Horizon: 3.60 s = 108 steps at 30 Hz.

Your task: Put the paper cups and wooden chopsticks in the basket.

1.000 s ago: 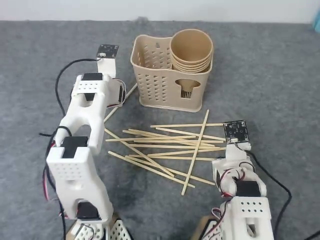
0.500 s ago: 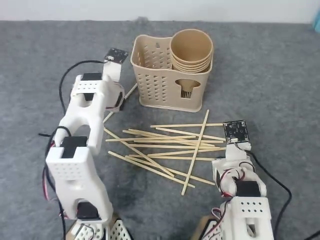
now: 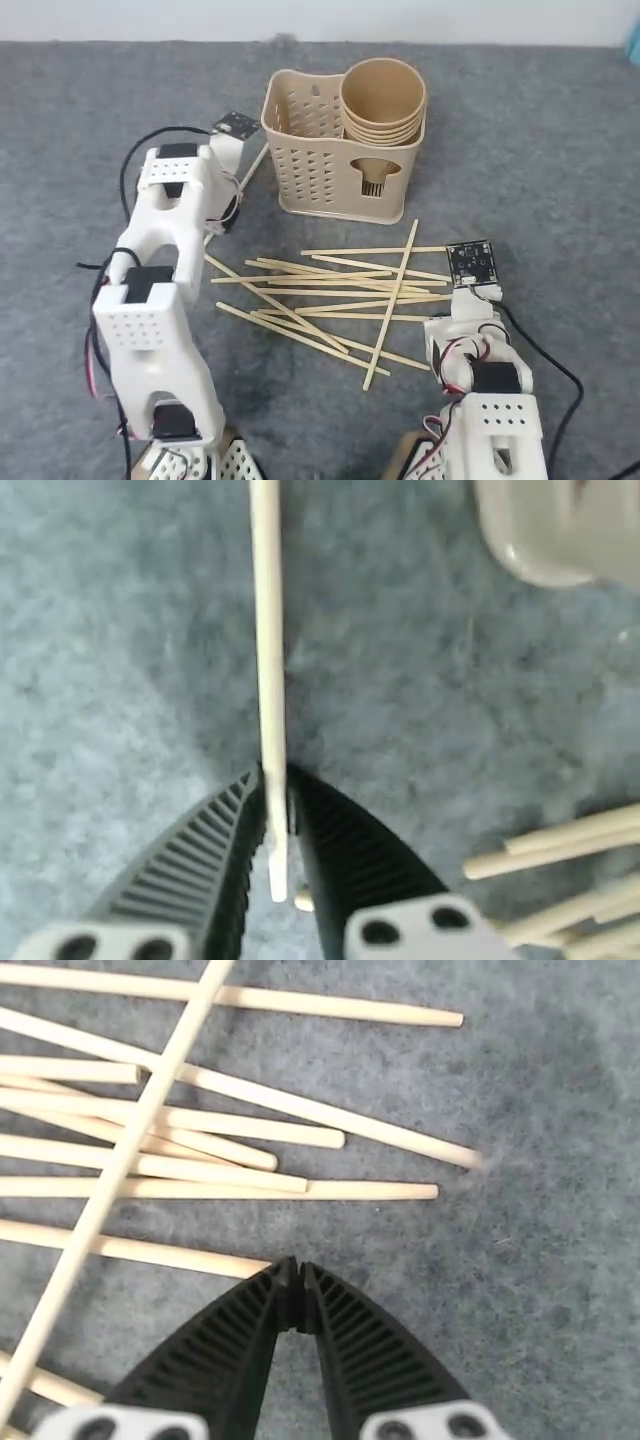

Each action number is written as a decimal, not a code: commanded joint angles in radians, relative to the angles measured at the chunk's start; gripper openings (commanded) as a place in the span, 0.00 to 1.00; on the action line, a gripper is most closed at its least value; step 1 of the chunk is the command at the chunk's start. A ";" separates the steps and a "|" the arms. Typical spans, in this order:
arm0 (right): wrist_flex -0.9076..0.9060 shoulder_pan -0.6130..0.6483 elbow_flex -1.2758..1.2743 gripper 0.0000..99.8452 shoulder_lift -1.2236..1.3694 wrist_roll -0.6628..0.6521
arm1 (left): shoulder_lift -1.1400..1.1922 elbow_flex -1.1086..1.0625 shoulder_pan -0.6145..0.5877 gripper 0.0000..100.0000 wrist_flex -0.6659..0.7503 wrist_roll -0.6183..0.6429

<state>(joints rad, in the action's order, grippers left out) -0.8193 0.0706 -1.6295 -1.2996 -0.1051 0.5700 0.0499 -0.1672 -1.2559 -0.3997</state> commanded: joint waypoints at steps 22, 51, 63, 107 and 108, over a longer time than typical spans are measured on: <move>0.022 -0.015 0.012 0.01 -0.018 0.011 | -0.095 0.214 -0.176 0.01 -0.133 0.364; 0.022 -0.015 0.012 0.01 -0.018 0.011 | -1.025 -0.165 0.242 0.01 0.328 0.697; 0.024 -0.015 0.012 0.01 -0.018 0.011 | -0.896 -0.509 0.293 0.01 1.051 0.695; 0.050 -0.016 0.012 0.01 -0.018 0.011 | -1.766 -0.908 0.023 0.17 0.552 0.572; 0.048 -0.016 0.012 0.01 -0.018 0.011 | -1.784 -0.938 -0.011 0.17 0.540 0.572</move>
<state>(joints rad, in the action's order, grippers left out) -0.7902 0.0706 -1.6295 -1.2996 -0.1051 -1.1423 -0.8493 -0.0890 -0.6774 0.1803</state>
